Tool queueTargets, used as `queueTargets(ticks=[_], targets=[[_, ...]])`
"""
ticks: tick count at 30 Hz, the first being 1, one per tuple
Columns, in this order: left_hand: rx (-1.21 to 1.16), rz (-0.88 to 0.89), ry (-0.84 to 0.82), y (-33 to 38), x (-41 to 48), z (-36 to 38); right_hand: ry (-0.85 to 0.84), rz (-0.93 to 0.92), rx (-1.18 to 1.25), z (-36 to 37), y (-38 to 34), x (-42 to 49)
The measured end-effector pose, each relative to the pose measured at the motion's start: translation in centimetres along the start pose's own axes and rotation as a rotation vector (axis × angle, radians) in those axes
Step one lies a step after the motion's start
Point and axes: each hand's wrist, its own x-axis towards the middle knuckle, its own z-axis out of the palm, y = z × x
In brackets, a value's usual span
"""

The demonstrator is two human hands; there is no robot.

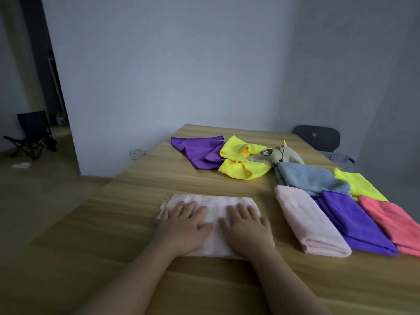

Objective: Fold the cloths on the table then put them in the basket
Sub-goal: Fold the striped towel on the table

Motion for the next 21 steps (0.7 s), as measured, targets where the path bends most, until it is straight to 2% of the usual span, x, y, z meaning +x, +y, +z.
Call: queueTargets(ticks=[2, 7, 9, 13, 15, 17, 19, 21], targets=[[-0.023, -0.050, -0.012, -1.0, 0.0, -0.1, -0.101, 0.063, 0.036, 0.4, 1.0, 0.9], [-0.071, -0.150, -0.015, -3.1, 0.4, -0.6, -0.074, 0.110, 0.046, 0.7, 1.4, 1.3], [-0.086, -0.160, -0.002, -3.2, 0.6, -0.7, -0.013, 0.126, 0.079, 0.6, 1.2, 0.9], [-0.115, -0.149, 0.052, -3.1, 0.2, -0.6, 0.234, 0.137, 0.151, 0.1, 1.4, -0.8], [-0.151, -0.150, 0.102, -3.3, -0.3, -0.8, 0.262, 0.116, 0.144, 0.0, 1.7, -1.8], [-0.191, -0.118, 0.195, -3.5, -0.9, -1.3, 0.255, 0.139, 0.118, 0.0, 2.0, -2.3], [-0.219, -0.004, 0.303, -3.3, -1.6, -1.7, 0.248, 0.193, 0.101, -0.1, 2.1, -2.6], [-0.257, 0.139, 0.253, -2.8, -2.2, -1.8, 0.237, 0.210, 0.145, -0.3, 2.1, -2.6]])
